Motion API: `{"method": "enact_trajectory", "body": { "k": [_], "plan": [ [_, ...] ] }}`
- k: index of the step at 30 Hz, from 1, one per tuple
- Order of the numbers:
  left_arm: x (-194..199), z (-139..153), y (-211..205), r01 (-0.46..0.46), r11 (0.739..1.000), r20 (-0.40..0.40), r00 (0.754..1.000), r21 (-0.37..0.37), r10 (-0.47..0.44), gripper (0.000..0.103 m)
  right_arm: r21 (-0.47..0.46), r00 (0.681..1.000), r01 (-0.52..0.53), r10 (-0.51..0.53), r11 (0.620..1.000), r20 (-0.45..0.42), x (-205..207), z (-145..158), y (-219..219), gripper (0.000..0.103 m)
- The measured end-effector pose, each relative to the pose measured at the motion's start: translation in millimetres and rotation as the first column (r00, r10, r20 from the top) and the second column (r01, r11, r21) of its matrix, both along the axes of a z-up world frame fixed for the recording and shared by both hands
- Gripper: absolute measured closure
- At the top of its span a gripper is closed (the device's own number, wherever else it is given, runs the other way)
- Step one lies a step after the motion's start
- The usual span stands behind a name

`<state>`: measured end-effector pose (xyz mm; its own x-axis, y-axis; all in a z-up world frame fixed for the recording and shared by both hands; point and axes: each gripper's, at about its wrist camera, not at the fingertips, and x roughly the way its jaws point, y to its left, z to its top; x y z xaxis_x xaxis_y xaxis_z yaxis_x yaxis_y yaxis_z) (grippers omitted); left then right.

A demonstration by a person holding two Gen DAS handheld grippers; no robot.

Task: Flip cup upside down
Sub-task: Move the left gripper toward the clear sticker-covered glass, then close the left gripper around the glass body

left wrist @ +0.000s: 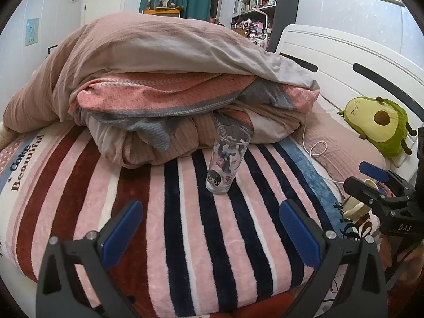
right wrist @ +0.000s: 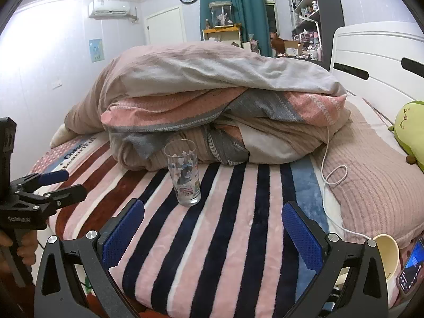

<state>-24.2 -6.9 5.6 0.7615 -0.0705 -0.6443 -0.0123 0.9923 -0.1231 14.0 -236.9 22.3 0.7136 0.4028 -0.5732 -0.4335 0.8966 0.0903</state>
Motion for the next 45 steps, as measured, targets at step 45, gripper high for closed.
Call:
{"method": "enact_trajectory", "body": {
  "k": [45],
  "plan": [
    [170.8, -64.8, -28.7, 0.303, 0.953, -0.057, 0.951, -0.021, -0.303, 0.001, -0.028, 0.962, -0.234, 0.228, 0.972, -0.149, 111.0, -114.1, 39.4, 0.000]
  ]
}}
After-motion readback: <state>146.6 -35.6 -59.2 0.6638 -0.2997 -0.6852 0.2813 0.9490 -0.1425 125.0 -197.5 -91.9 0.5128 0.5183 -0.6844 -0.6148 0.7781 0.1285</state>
